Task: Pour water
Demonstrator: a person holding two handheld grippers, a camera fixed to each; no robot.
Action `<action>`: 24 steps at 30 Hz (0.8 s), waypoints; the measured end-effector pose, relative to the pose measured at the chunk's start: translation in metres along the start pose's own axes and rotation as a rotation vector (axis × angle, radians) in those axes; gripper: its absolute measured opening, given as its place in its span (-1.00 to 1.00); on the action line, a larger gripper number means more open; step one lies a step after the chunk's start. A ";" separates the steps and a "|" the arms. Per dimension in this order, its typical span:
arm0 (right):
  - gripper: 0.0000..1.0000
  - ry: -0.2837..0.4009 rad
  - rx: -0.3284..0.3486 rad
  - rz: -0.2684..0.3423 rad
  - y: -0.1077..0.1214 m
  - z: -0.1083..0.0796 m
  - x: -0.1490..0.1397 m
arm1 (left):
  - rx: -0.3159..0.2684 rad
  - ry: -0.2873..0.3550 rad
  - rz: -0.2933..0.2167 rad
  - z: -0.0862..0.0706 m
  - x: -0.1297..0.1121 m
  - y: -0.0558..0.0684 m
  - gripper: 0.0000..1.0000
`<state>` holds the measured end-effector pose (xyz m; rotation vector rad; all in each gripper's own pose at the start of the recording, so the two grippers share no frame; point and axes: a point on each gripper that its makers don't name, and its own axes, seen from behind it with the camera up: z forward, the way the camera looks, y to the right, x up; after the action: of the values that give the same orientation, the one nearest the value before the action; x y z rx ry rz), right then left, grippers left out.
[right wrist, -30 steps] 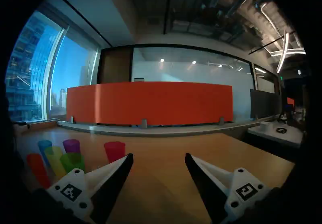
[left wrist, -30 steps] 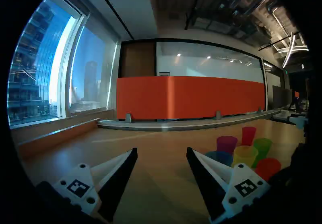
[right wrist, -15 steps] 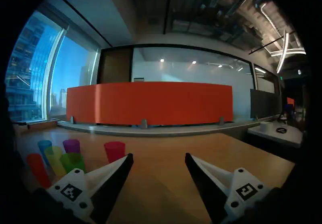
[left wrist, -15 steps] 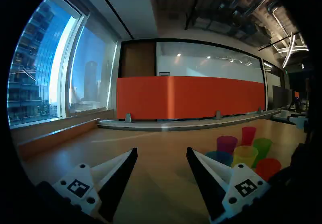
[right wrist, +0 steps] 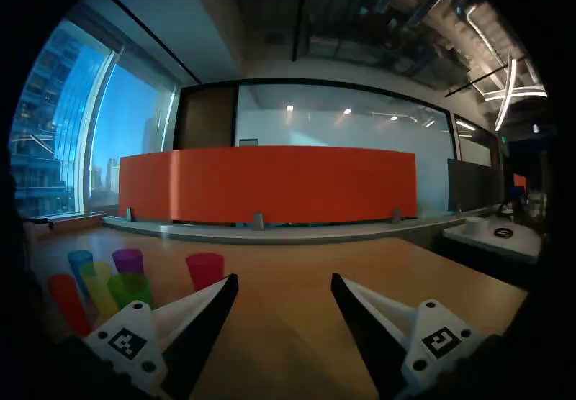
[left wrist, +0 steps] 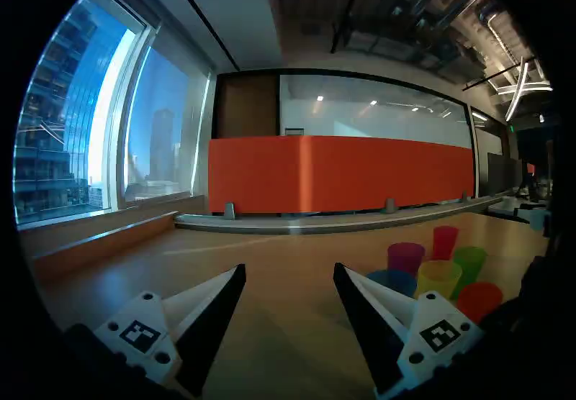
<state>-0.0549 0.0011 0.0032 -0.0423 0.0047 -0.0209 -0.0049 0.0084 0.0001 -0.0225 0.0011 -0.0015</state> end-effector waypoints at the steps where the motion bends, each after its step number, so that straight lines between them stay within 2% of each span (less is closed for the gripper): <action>1: 1.00 0.000 0.000 0.000 0.000 0.000 0.000 | 0.000 0.000 0.000 0.000 0.000 0.000 0.80; 24: 1.00 0.000 0.000 0.003 -0.002 0.000 0.003 | 0.000 0.000 -0.001 0.000 0.000 0.000 0.80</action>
<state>-0.0516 -0.0008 0.0032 -0.0424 0.0050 -0.0178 -0.0047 0.0088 0.0005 -0.0227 0.0008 -0.0024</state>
